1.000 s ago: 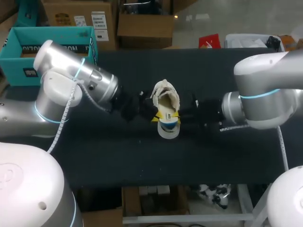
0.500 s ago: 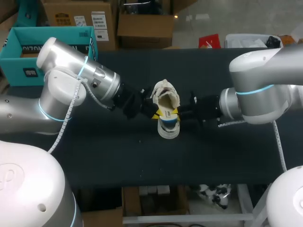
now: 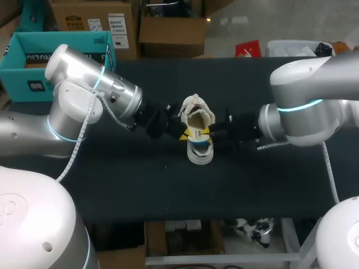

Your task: Open the shoe tongue, take the insole out of the shoe, put the insole back into the shoe, and pack the shoe into the shoebox

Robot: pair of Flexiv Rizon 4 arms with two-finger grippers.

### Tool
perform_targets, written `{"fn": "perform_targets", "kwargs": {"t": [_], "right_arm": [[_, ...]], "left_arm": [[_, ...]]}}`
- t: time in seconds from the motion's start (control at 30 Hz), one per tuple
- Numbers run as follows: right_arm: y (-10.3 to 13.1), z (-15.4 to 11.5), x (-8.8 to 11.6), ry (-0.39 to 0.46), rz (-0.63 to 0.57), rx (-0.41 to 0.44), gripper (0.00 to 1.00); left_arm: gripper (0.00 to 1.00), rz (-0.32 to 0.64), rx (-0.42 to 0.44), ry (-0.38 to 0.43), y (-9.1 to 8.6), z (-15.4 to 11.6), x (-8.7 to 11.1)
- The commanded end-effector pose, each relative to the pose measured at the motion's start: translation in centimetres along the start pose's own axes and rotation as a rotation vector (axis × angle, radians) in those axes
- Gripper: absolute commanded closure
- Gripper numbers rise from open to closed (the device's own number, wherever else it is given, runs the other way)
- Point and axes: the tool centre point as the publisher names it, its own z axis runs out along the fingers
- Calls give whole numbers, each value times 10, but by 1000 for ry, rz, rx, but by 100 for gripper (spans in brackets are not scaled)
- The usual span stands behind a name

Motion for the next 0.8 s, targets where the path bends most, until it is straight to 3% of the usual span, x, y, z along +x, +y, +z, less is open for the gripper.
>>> {"fn": "perform_targets", "kwargs": {"t": [0.03,0.27,0.37,0.47,0.8], "right_arm": [[-13,-12,-6,1,4,-20,59],[-22,-20,-12,10,6,-37,65],[-23,-19,-13,13,3,-33,77],[-23,-17,-13,13,1,-26,100],[-25,-15,-12,15,-5,-14,100]], "left_arm": [[100,0,3,-5,0,2,1],[100,-2,1,-4,-4,2,2],[100,-3,0,-4,-5,3,2],[100,-3,0,-2,-7,2,2],[97,8,17,-13,-23,-4,3]]}}
